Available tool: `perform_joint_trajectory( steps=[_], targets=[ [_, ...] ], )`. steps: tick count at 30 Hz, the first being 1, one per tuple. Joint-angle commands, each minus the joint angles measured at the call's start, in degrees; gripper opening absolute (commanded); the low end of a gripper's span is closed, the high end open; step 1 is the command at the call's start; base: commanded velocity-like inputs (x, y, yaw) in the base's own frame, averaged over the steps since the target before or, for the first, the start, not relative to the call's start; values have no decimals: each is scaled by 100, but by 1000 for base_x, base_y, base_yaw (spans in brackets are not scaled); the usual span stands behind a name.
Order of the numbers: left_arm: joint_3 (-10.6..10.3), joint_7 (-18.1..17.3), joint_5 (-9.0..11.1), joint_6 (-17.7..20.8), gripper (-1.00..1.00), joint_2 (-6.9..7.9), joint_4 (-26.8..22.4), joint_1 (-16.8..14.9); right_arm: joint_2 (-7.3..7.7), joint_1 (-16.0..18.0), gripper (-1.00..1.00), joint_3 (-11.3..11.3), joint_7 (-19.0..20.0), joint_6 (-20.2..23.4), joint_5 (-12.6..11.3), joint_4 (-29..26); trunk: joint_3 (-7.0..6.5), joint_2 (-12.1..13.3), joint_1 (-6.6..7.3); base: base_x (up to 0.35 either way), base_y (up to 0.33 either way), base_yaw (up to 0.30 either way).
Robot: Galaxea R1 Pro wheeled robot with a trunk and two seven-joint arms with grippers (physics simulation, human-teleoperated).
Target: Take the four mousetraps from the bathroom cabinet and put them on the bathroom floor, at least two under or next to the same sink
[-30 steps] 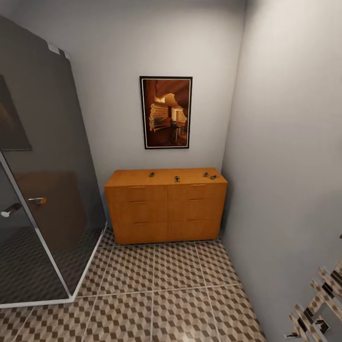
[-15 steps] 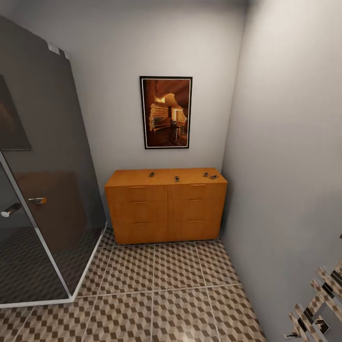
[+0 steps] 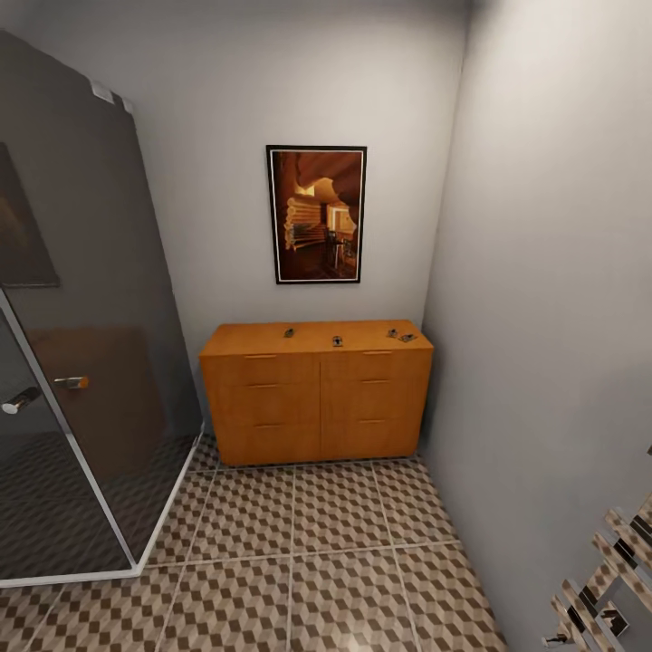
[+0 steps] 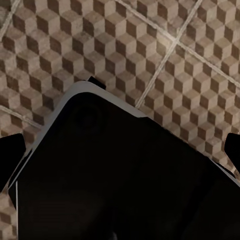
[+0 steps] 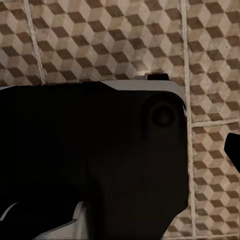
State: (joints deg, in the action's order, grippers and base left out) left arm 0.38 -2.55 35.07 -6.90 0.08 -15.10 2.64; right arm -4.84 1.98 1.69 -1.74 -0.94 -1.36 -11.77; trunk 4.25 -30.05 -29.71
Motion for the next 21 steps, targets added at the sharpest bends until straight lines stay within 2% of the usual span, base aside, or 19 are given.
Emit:
perform_joint_trajectory(
  steps=[1,21],
  targets=[
    [2,-27,43,-5,100,0,28,0,-4,3,100,15,-11,-10,-16,33,9,-9,-2,0,0,0],
    [-4,-35,29,-5,100,13,673,-3,-10,12,100,9,-12,-10,21,156,9,-9,-2,0,0,0]
  ],
)
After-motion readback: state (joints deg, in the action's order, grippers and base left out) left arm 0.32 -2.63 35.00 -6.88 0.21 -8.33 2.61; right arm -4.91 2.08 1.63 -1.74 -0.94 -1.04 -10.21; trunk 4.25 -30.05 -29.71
